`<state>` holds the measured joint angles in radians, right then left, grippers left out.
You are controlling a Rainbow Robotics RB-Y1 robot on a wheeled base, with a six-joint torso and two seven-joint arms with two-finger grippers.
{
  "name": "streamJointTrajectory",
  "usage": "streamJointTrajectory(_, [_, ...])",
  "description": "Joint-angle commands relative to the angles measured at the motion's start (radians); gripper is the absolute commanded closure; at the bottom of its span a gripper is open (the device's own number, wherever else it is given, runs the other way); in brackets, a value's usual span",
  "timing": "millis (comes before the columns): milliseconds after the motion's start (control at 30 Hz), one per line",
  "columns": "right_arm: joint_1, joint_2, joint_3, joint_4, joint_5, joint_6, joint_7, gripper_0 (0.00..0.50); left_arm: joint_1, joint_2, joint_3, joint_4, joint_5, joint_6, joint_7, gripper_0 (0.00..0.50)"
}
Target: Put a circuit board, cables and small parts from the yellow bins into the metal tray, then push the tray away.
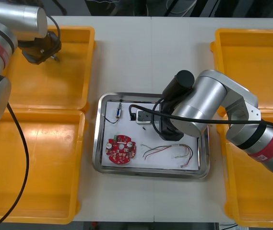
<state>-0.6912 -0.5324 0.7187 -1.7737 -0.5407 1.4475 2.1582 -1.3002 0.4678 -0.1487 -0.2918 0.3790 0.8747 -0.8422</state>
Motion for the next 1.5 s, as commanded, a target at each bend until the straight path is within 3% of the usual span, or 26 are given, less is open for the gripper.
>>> streamJointTrajectory(33, [0.007,0.02,0.01,-0.018,0.016,-0.032,0.017,0.04,-0.044,-0.017,0.021,-0.006,0.009,-0.019,-0.12,0.0])
streamJointTrajectory(67, [0.009,0.02,0.005,-0.024,0.018,-0.032,0.017,0.0,-0.044,-0.017,0.02,-0.006,0.009,-0.019,-0.123,0.0])
streamJointTrajectory(467, [0.009,0.019,-0.031,-0.112,0.007,0.079,0.006,0.0,0.004,-0.023,-0.015,-0.006,0.009,-0.043,-0.141,0.0])
streamJointTrajectory(700, [0.009,-0.014,-0.059,-0.207,-0.015,0.152,-0.003,0.0,0.032,-0.023,-0.042,-0.006,0.009,-0.059,-0.15,0.0])
streamJointTrajectory(1167, [0.007,-0.04,-0.286,-0.406,-0.084,0.453,-0.041,0.0,0.055,-0.023,-0.057,-0.009,0.015,-0.068,-0.158,0.0])
streamJointTrajectory(1200, [0.007,-0.041,-0.311,-0.414,-0.094,0.472,-0.046,0.0,0.055,-0.023,-0.057,-0.009,0.017,-0.068,-0.16,0.085])
streamJointTrajectory(1233, [0.007,-0.044,-0.341,-0.42,-0.111,0.472,-0.054,0.0,0.055,-0.023,-0.057,-0.01,0.018,-0.068,-0.16,0.355])
streamJointTrajectory(1267, [0.007,-0.047,-0.355,-0.421,-0.116,0.472,-0.057,0.0,0.055,-0.023,-0.057,-0.01,0.02,-0.068,-0.16,0.49])
streamJointTrajectory(1500, [0.018,-0.072,-0.567,-0.423,-0.177,0.472,-0.083,0.0,0.055,-0.023,-0.057,-0.015,0.032,-0.068,-0.161,0.5])
